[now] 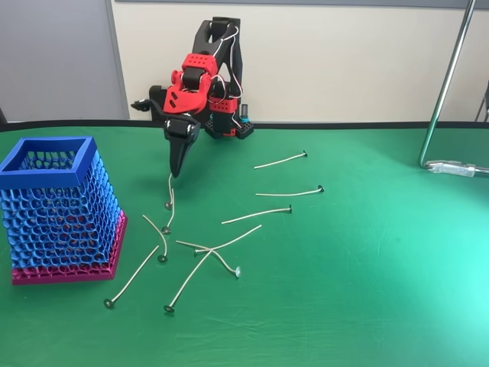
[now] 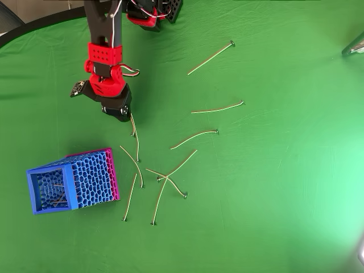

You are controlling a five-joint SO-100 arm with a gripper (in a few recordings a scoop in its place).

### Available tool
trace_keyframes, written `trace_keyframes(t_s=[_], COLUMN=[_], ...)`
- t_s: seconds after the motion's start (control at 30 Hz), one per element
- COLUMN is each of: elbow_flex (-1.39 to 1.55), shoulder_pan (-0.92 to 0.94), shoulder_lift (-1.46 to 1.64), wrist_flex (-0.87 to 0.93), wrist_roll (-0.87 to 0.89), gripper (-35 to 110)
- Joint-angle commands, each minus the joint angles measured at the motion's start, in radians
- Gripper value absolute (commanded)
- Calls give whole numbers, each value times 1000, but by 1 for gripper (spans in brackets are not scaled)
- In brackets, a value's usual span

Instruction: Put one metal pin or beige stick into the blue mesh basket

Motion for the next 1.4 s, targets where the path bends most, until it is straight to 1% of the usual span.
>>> trace_keyframes(t_s=[0.0,0.17,0.43,0.67,1.37], elbow_flex=[-26,-74,-135,-141,-227], shoulder_pan=[20,28,11,11,-15], shoulder_lift=[-9,-61,-87,-97,-225], wrist_flex=[-29,-35,14,-8,-54], wrist_roll=[-3,8,21,26,12], gripper=[0,0,7,11,14])
